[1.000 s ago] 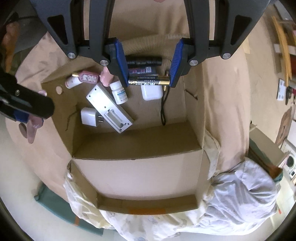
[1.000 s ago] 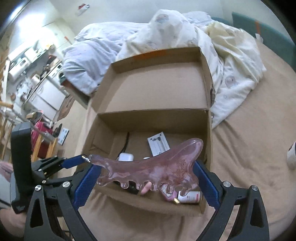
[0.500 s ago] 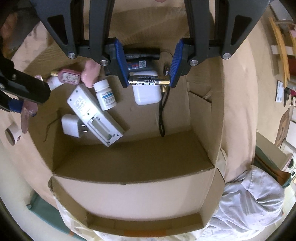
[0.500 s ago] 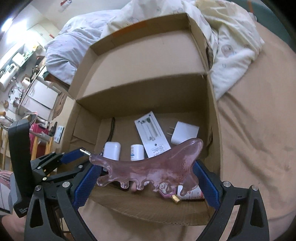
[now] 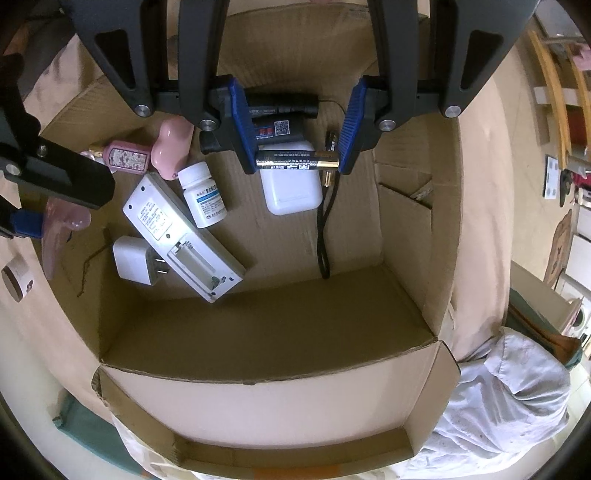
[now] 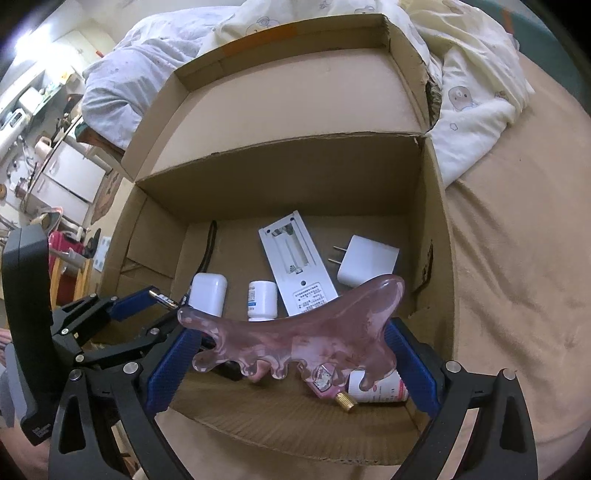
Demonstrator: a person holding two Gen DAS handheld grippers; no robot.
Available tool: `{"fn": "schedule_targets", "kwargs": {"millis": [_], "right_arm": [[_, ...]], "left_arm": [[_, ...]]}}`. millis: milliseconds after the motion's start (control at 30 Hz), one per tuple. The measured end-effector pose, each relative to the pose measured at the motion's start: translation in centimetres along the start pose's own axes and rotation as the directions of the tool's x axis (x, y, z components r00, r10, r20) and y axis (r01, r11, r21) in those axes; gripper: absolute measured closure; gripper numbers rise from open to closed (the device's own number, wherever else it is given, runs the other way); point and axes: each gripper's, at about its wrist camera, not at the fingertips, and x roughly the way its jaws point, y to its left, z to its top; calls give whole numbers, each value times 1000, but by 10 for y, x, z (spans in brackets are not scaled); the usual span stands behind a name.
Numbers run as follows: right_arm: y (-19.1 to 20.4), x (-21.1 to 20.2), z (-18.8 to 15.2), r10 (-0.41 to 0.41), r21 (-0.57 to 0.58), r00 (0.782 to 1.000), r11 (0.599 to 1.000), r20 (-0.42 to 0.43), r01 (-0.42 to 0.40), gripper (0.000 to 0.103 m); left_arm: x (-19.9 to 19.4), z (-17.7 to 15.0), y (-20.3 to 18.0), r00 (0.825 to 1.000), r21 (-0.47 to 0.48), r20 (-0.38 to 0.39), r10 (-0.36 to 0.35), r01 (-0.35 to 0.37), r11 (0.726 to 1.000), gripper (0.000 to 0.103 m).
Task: Organize rigid objects
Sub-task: 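Lower the pink comb and AA battery into the box and open both tools, then withdraw both tools from the box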
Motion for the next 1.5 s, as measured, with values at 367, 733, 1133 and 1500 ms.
{"fn": "schedule_targets", "kwargs": {"millis": [367, 733, 1133, 1500], "right_arm": [[-4, -23, 5, 5, 26, 993, 1000, 121, -9, 0], [-3, -75, 6, 7, 55, 962, 998, 274, -23, 0], [18, -132, -44, -83, -12, 933, 996, 349, 93, 0], [6, -107, -92, -125, 42, 947, 992, 297, 117, 0]], "left_arm": [[-19, -3, -3, 994, -24, 69, -81, 83, 996, 11], [-82, 0, 24, 972, -154, 193, -133, 164, 974, 0], [-158, -52, 56, 939, -238, 331, 97, -16, 971, 0], [-132, -84, 47, 961, -189, 274, 47, 6, 982, 0]]}}
